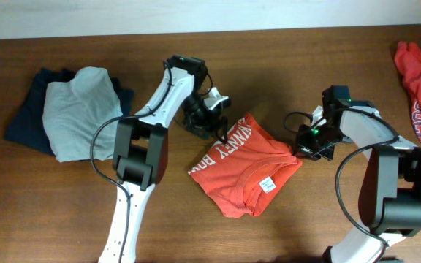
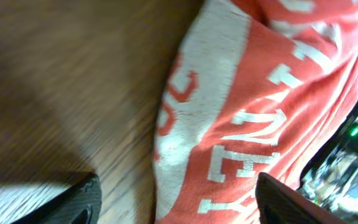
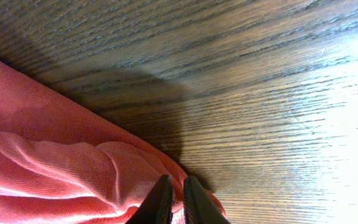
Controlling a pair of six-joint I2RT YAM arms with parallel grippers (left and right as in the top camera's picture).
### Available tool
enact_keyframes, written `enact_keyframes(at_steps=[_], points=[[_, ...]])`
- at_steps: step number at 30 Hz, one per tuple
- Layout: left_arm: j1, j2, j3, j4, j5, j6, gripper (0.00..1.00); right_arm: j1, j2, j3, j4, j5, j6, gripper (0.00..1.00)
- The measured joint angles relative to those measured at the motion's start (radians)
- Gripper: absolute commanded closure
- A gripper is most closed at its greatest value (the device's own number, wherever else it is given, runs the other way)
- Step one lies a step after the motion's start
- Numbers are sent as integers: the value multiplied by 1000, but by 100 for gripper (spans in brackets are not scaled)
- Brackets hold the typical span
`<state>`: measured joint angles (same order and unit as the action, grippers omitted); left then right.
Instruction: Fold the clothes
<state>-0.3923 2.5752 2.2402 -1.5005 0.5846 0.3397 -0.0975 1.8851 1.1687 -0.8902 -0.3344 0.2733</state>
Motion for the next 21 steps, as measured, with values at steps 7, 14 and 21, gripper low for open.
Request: enact_keyframes(at_steps=[7, 14, 21], points=[[-102, 1, -4, -41, -31, 205, 23, 0, 0, 0, 0, 0, -5, 87], [-191, 2, -5, -50, -19, 305, 30, 0, 0, 0, 0, -1, -8, 87], [-237, 8, -11, -60, 56, 346, 45, 0, 0, 0, -6, -7, -8, 87]])
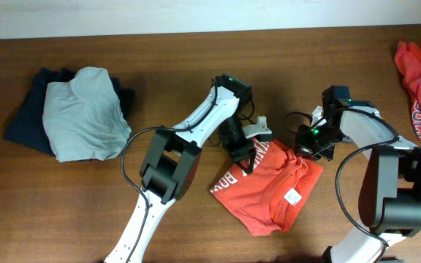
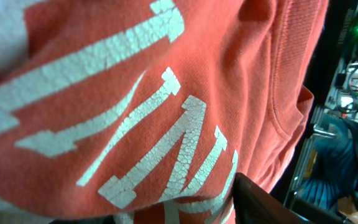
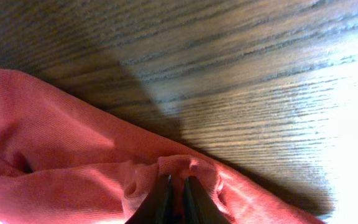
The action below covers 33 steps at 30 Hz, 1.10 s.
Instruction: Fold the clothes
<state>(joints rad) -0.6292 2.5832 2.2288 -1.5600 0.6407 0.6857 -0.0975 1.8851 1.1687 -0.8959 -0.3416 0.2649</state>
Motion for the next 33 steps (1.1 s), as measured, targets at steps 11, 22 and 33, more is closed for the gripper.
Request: enact_keyframes(at_steps=[11, 22, 33], points=[[124, 11, -2, 125, 51, -231, 99, -90, 1, 60, -23, -44, -3, 86], [333, 11, -3, 230, 71, -477, 98, -114, 1, 163, -172, -207, -139, 92], [316, 11, -3, 220, 76, -551, 40, 195, 1, 160, 229, -233, -181, 96]])
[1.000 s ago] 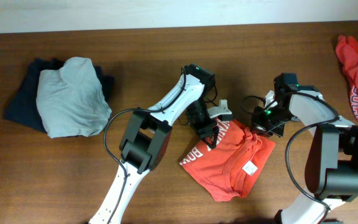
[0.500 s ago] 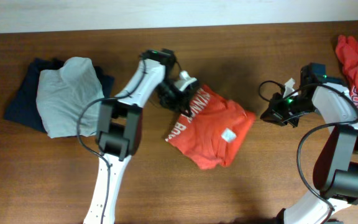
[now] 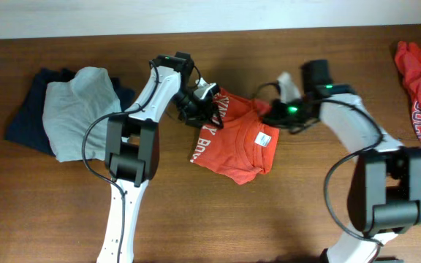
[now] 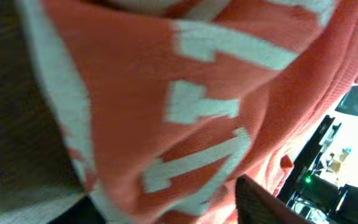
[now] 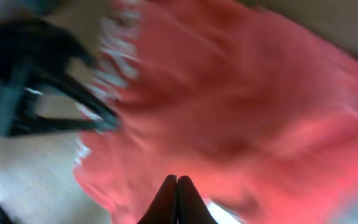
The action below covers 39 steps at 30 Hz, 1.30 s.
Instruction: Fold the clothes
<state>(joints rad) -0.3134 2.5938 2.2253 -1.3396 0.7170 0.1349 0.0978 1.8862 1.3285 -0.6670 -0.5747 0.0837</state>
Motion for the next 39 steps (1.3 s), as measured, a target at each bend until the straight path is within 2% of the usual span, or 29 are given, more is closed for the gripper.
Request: enact_keyframes(at_steps=[3, 8, 16, 22, 26, 28, 30, 33, 35, 39], points=[[-3, 0, 0, -2, 10, -5, 39, 63, 17, 0, 78, 32, 54, 96], [16, 0, 0, -14, 34, -13, 30, 89, 114, 0, 85, 89, 147, 96], [63, 0, 0, -1, 53, -18, 28, 89, 160, 4, 47, 122, 277, 96], [14, 0, 0, 65, 64, -33, 29, 89, 160, 4, 46, 123, 299, 96], [-57, 0, 0, 103, 56, -56, 41, 89, 160, 4, 43, 126, 306, 96], [-92, 0, 0, 109, 34, -66, 53, 89, 160, 5, 40, 129, 306, 96], [-126, 0, 0, 114, 0, -83, 61, 89, 160, 5, 35, 132, 309, 96], [-164, 0, 0, 122, -43, -97, 80, 89, 160, 6, 24, 135, 309, 96], [-175, 0, 0, 126, -56, -102, 99, 88, 160, 7, 16, 140, 309, 96], [-175, -2, 0, 121, -61, -107, 99, 87, 160, 11, 1, 140, 309, 96]])
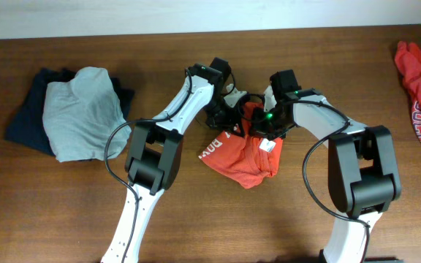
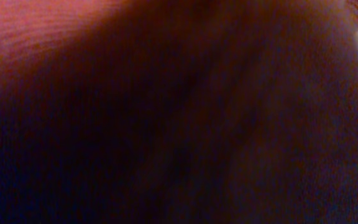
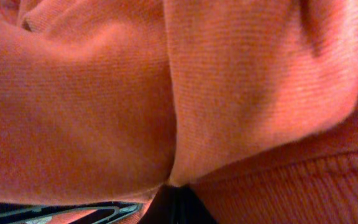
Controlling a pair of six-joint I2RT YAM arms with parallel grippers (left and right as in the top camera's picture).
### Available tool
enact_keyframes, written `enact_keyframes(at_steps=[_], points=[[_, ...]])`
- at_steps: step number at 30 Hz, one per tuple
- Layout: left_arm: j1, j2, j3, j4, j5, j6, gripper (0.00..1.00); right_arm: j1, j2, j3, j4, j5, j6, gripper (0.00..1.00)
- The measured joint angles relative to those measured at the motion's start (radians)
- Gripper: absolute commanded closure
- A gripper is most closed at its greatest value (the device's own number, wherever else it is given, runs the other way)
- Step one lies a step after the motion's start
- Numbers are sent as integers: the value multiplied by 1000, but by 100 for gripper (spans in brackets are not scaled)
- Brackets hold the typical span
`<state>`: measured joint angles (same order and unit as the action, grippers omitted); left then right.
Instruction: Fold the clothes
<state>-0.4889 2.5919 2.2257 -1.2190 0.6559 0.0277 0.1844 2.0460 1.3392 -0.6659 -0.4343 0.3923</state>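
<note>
An orange-red T-shirt [image 1: 240,157] with white lettering lies bunched at the table's middle, its white neck label [image 1: 269,145] facing up. My left gripper [image 1: 230,115] sits at the shirt's upper left edge, where the cloth is drawn up to it. In the left wrist view dark orange cloth [image 2: 73,37] covers the lens and hides the fingers. My right gripper [image 1: 256,124] is close beside it at the upper edge. The right wrist view shows it [image 3: 176,194] shut, pinching a fold of the shirt [image 3: 104,93].
A folded grey shirt [image 1: 79,109] rests on a navy garment [image 1: 22,120] at the left. A crumpled red garment lies at the right edge. The two arms nearly touch over the shirt, with cables [image 1: 243,98] looping between them.
Both grippers have come together over the shirt's upper edge, the left moving right and the right moving left. The shirt is more bunched and narrower, and cloth now covers the left wrist lens.
The shirt lay spread at the centre, left gripper at its upper left, right gripper shut on its right corner. Then it lay folded over further right, label up. Then both grippers held it further left. Now they meet over its bunched top.
</note>
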Motion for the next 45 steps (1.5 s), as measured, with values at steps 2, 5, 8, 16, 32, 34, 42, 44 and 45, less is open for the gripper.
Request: enact_keyframes(at_steps=[2, 5, 8, 16, 32, 34, 42, 44, 45], points=[[0, 0, 0, -14, -1, 1, 99, -4, 0, 4, -25, -1, -1, 96], [8, 0, 0, -56, -18, -4, 99, -16, -7, 6, -74, -6, -14, 96], [26, -10, -2, -93, -43, -10, 99, -32, -50, 6, -106, -7, -36, 96], [190, -221, -15, -112, -195, -14, 100, -87, -278, 51, -119, 46, -60, 96], [564, -392, -12, -243, -240, 42, 100, -85, -339, 63, -146, 52, -60, 96], [624, -392, -13, -252, -242, 58, 100, -85, -339, 63, -146, 53, -60, 96], [830, -392, -13, -254, -242, 97, 100, -85, -339, 63, -145, 53, -56, 96], [867, -392, -13, -252, -243, 104, 100, -85, -339, 63, -144, 56, -55, 96], [885, -392, -13, -249, -246, 108, 100, -85, -339, 63, -143, 57, -53, 96]])
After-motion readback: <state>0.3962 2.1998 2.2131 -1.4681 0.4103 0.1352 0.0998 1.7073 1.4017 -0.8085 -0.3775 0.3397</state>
